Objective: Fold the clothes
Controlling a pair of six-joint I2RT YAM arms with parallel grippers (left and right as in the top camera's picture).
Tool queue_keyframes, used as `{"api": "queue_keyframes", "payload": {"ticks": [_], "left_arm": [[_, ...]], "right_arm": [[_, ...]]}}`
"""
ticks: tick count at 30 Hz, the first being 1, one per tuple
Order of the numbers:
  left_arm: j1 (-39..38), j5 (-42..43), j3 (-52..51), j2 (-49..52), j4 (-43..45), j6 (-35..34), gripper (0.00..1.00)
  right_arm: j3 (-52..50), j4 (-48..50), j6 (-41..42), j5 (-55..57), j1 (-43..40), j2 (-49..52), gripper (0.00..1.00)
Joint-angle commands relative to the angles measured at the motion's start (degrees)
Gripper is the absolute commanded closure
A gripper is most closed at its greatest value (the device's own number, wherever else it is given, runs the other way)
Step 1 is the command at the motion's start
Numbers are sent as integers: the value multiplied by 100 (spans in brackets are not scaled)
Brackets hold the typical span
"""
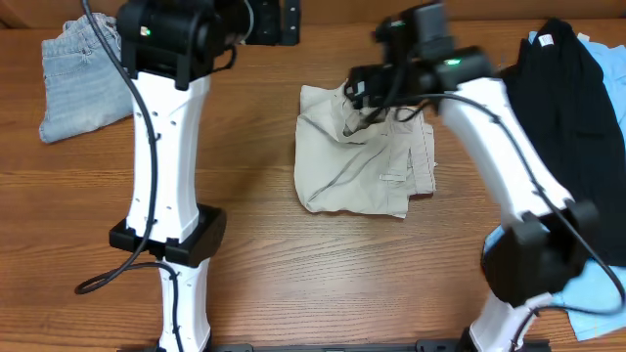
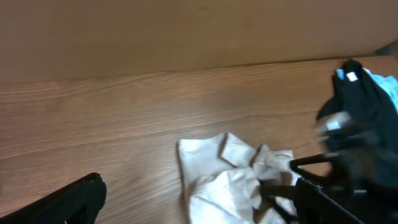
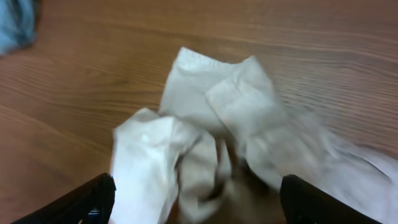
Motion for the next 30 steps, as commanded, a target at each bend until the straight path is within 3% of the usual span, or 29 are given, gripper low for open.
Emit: {"api": "queue_keyframes", "payload": {"ticks": [1, 4, 5, 8, 9, 10, 19, 25, 30], "left_arm": [[138, -74, -131, 11, -61, 297, 0], [184, -81, -188, 13, -136, 415, 0], [184, -90, -195, 13, -155, 452, 0], [181, -138, -197, 33, -179, 496, 0], [181, -136, -197, 42, -177, 496, 0], [181, -136, -197, 42, -177, 494, 0], [181, -136, -197, 42, -177, 494, 0], [181, -136, -201, 42, -188, 540, 0], [181, -136, -299, 42, -203, 542, 0]], "right_arm": [[-24, 157, -133, 737, 190, 492, 11], [-24, 243, -131, 807, 269, 791, 13], [-24, 243, -131, 778, 275, 855, 18], [-15, 129, -129, 538, 280, 852, 75], [17, 42, -98, 439, 280, 807, 90], [83, -105, -46, 361, 280, 763, 96], [577, -2428, 612, 962, -2, 223, 96], [-385, -2752, 1196, 1567, -431, 289, 96], [-1207, -2444, 1320, 1563, -824, 289, 74]]}}
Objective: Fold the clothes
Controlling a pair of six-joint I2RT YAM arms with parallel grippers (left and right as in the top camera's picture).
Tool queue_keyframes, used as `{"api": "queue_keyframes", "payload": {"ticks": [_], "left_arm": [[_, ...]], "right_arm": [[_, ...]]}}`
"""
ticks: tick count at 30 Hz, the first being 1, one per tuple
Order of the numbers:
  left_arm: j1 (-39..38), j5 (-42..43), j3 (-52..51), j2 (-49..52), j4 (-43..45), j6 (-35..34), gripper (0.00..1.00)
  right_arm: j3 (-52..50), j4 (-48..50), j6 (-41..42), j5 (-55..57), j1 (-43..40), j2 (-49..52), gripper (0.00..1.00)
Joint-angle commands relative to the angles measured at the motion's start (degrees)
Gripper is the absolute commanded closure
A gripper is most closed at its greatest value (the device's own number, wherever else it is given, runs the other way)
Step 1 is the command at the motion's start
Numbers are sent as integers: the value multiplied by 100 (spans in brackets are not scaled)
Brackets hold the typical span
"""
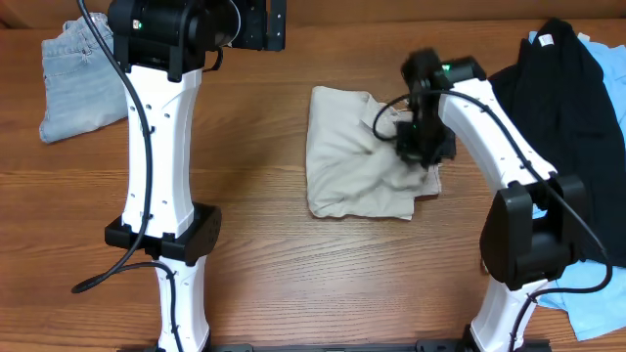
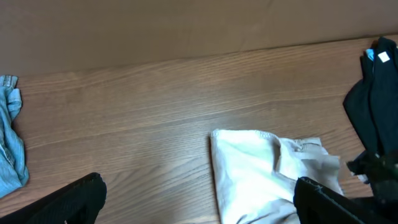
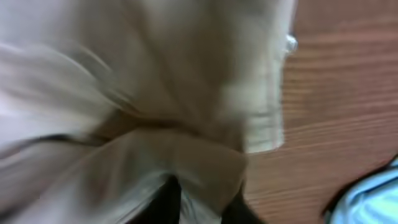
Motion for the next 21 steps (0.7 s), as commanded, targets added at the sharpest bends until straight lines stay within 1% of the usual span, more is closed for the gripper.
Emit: {"api": "queue_keyframes", "payload": {"ticks": [1, 4, 8, 9, 10, 11, 12, 13, 14, 17, 21], "left_arm": [[13, -50, -122, 44, -28, 131, 0], [13, -52, -273, 42, -20, 133, 0], [13, -50, -472, 44, -2, 179, 0], [13, -52, -549, 44, 13, 243, 0], [13, -55, -573, 42, 28, 262, 0], [13, -57, -592, 44, 50, 262, 0], [15, -63, -610, 44, 90, 262, 0], [22, -122, -623, 42, 153, 258, 0], [24, -184, -623, 42, 179, 258, 0], [28, -334, -623, 42, 247, 254, 0], [46, -334, -623, 42, 251, 256, 0]], "right_arm": [[-407, 190, 221, 234, -313, -37, 73], [-295, 210, 219, 225, -474, -55, 73], [446, -22, 20, 105, -566, -203, 69], [984, -140, -155, 55, -566, -297, 62], [1274, -155, -245, -44, -546, -341, 57], [1497, -118, -387, -214, -516, -354, 54], [1683, -57, -557, -420, -466, -354, 48], [1814, 118, -767, -649, -354, -352, 40], [1803, 260, -807, -667, -262, -350, 37], [1626, 649, -907, -533, 87, -184, 30], [1429, 988, -909, -35, 564, 413, 28]]}}
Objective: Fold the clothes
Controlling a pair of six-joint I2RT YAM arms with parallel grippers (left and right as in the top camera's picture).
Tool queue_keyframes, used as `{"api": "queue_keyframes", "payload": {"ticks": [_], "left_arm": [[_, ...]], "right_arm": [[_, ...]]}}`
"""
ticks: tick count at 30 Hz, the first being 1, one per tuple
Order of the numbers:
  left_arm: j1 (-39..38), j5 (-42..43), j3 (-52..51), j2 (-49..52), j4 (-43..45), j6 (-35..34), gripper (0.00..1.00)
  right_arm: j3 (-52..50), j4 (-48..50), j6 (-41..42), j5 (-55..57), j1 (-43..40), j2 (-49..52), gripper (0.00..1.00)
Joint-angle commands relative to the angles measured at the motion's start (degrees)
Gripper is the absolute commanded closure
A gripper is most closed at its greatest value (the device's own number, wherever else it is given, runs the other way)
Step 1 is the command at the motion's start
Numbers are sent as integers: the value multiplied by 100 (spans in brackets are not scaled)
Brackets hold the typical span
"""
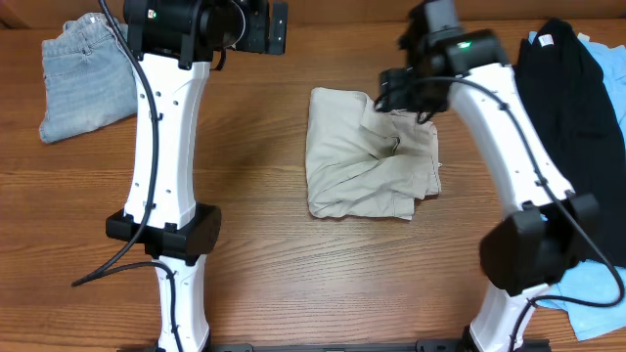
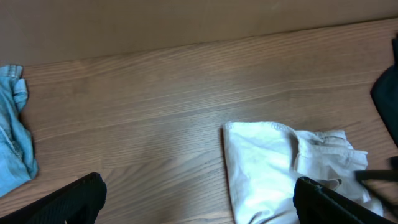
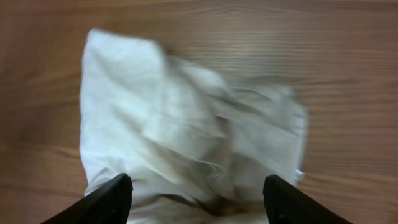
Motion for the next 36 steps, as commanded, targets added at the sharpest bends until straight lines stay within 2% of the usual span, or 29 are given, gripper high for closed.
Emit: {"api": "queue_keyframes", "payload": {"ticks": [1, 8, 9, 12, 14, 16, 20, 25, 29, 33, 36], "left_arm": [[42, -125, -20, 42, 24, 105, 0], [42, -127, -22, 42, 4, 105, 0], [42, -127, -20, 42, 4, 105, 0], [42, -125, -20, 44, 4, 105, 0], [42, -125, -20, 44, 2, 105, 0], [42, -125, -20, 44, 2, 105, 0], [42, -125, -20, 44, 2, 105, 0], [42, -125, -20, 42, 4, 105, 0], [42, -127, -22, 42, 26, 109, 0], [42, -127, -50, 42, 22, 109, 0], [42, -125, -98, 42, 59, 107, 0]], "right_arm": [[-184, 188, -153, 310, 354, 647, 29], [-184, 354, -254, 743, 496, 1429, 34], [-184, 415, -254, 876, 483, 1495, 38], [-184, 627, -153, 1410, 433, 1574, 58], [-173, 715, 33, 1880, 385, 1569, 77], [-87, 704, 92, 2109, 308, 1545, 87], [142, 597, 92, 1987, -4, 1443, 89], [136, 695, 90, 1322, -498, 1438, 89], [9, 911, 90, 743, -938, 1438, 76], [103, 632, 90, -295, -1266, 1368, 74], [260, 358, 4, -1209, -1309, 1073, 68]]}}
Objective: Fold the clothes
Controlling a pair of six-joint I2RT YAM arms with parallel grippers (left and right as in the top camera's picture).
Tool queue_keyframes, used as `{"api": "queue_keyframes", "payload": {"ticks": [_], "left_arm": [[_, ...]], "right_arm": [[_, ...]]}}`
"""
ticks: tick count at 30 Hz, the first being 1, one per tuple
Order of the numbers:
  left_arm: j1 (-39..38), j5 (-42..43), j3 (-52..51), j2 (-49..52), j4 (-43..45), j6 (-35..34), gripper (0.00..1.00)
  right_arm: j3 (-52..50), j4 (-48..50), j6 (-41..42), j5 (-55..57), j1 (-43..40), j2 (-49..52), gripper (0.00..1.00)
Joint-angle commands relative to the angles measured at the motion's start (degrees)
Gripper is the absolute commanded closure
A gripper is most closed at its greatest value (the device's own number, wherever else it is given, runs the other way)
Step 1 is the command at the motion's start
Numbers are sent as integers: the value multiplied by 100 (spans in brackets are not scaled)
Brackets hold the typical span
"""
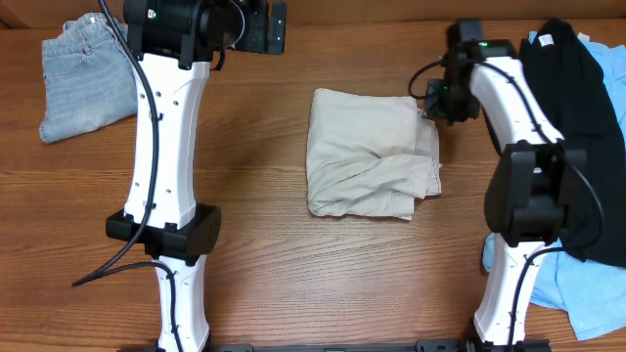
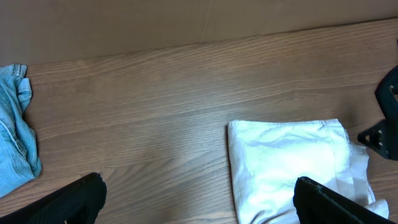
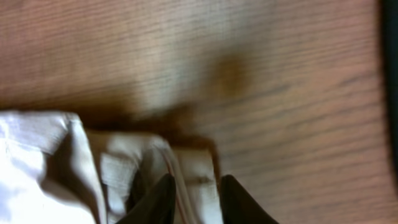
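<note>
Beige shorts (image 1: 362, 152) lie folded in a rough rectangle at the table's middle, their lower right part still rumpled; the left wrist view shows them too (image 2: 289, 162). My right gripper (image 3: 196, 199) is low at the shorts' upper right corner (image 1: 437, 98), its fingers (image 3: 155, 202) close together with the cloth's edge between them. My left gripper (image 2: 199, 205) hangs high over the table's back, wide open and holding nothing, to the left of the shorts.
Folded light-blue jeans (image 1: 78, 73) lie at the back left. A black garment (image 1: 577, 117) is draped over light-blue cloth (image 1: 587, 303) along the right side. Bare wooden table (image 1: 254, 244) surrounds the shorts.
My right gripper was open above the shorts' rumpled upper right part; now it sits low at their right upper corner, fingers closed on the edge. The shorts' top lies flatter. The left arm is unchanged.
First my right gripper hung open over the crumpled upper middle of the shorts. Then it was down on their right part, with the left half smoothed. Then it was raised and open, and now it pinches the upper right edge. The left arm stayed high and open throughout.
</note>
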Motion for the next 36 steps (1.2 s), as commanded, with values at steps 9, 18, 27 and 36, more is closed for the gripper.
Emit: {"api": "queue_keyframes", "payload": {"ticks": [9, 18, 27, 36], "left_arm": [[42, -55, -297, 44, 87, 107, 0], [42, -66, -365, 44, 92, 109, 0], [42, -70, -505, 44, 90, 107, 0], [28, 247, -1128, 44, 92, 103, 0]], "right_arm": [[260, -1176, -63, -1075, 988, -1364, 56], [-1547, -634, 909, -481, 1587, -1346, 45], [-3215, -46, 1526, -376, 1541, -1349, 44], [-3652, 844, 1475, -382, 1364, -1355, 15]]}}
